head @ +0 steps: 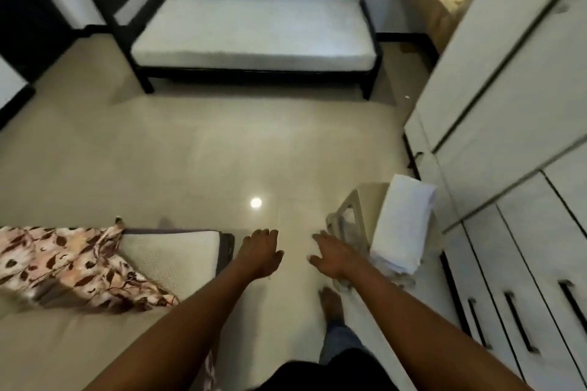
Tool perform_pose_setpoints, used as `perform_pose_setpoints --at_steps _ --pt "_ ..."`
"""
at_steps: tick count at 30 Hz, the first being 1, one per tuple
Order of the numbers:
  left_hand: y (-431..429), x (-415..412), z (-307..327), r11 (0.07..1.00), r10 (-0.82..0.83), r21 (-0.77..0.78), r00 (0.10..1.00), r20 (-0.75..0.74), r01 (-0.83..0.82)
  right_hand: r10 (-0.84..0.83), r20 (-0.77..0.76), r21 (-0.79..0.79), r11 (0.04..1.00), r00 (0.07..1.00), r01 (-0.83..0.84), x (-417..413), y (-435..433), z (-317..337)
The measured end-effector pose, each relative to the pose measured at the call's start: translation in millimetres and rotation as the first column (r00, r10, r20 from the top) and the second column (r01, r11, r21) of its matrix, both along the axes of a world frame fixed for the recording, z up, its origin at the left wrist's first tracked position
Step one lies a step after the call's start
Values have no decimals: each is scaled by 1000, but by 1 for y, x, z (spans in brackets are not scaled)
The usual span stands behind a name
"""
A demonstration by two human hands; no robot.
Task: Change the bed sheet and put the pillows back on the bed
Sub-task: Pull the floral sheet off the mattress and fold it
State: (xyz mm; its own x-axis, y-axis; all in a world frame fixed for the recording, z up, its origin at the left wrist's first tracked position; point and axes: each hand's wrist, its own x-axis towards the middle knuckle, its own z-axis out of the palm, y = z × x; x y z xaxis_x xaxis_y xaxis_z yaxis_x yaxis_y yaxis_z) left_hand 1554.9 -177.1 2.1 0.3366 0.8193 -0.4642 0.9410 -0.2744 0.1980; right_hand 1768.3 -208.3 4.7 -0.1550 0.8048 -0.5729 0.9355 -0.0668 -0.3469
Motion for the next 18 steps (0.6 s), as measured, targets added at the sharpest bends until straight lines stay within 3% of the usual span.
perform_pose_setpoints --at_steps 5,10,18 --pt "83 -20 12 947 319 -42 948 12 -319 283 10 -56 958 959 -282 -8 137 10" --pt "159 -56 30 812 583 -52 806 103 -581 491 37 -27 871 871 -490 -54 279 31" --pt "268 -179 -8 634 773 -85 633 34 -769 768 62 -3 639 638 -769 -227 434 12"
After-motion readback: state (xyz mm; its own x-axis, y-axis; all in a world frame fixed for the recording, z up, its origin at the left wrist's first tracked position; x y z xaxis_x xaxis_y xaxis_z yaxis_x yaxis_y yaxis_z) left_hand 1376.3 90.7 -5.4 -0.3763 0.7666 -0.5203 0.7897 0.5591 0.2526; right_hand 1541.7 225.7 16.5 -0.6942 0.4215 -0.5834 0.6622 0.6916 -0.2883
